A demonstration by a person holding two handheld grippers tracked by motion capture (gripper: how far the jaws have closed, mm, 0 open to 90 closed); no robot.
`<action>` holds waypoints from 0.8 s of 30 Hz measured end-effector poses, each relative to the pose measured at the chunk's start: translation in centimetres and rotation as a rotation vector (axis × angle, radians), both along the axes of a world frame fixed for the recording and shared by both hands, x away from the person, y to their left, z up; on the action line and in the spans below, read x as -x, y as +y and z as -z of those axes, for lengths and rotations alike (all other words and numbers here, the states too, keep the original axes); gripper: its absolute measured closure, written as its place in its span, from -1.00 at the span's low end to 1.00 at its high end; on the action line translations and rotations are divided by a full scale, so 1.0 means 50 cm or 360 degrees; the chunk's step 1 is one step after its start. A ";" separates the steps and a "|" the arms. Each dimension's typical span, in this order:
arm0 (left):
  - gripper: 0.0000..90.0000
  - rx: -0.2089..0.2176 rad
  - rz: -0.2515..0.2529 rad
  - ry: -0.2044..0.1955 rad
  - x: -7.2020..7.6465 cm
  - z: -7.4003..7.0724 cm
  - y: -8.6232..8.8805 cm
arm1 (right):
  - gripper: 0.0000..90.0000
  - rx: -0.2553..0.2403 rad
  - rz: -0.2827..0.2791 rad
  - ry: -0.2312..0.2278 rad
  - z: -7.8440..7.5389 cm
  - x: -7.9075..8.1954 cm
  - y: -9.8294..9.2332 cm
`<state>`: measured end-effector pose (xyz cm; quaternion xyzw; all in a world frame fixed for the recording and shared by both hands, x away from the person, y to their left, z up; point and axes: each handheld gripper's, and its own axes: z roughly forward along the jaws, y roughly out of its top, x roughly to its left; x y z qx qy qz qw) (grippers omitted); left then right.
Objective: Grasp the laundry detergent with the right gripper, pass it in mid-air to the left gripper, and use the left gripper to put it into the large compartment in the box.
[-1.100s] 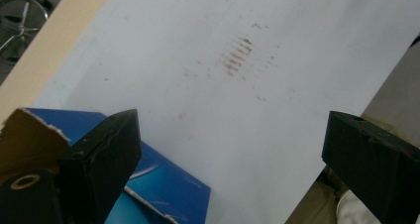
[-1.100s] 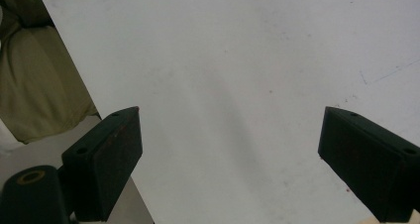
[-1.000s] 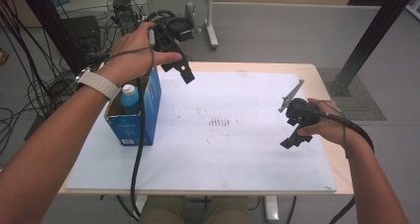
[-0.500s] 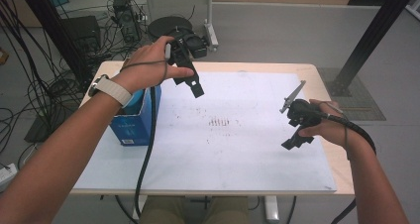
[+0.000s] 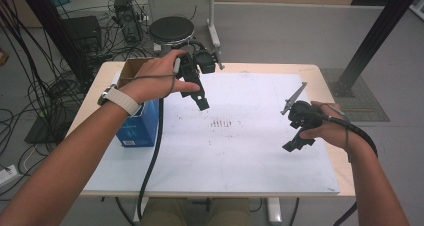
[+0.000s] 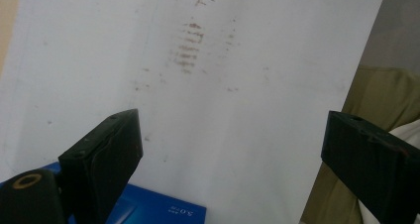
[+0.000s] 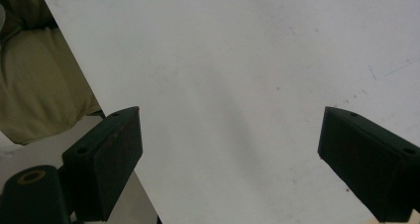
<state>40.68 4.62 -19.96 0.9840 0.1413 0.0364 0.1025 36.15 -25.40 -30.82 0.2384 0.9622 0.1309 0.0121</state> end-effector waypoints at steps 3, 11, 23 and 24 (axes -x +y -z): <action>-0.79 -0.0022 0.0011 0.0001 0.002 0.009 0.001 | -0.77 -0.0002 -0.0002 -0.0002 0.000 -0.001 0.003; -0.79 -0.0013 0.0034 0.0001 0.005 0.020 -0.001 | -0.78 -0.0006 -0.0007 -0.0006 0.000 -0.002 0.007; -0.79 -0.0012 0.0066 0.0007 0.012 0.041 0.000 | -0.78 -0.0005 -0.0004 0.0007 0.010 0.001 0.008; -0.79 -0.0013 0.0063 -0.0003 0.013 0.040 0.001 | -0.78 -0.0005 -0.0004 0.0006 0.010 0.001 0.008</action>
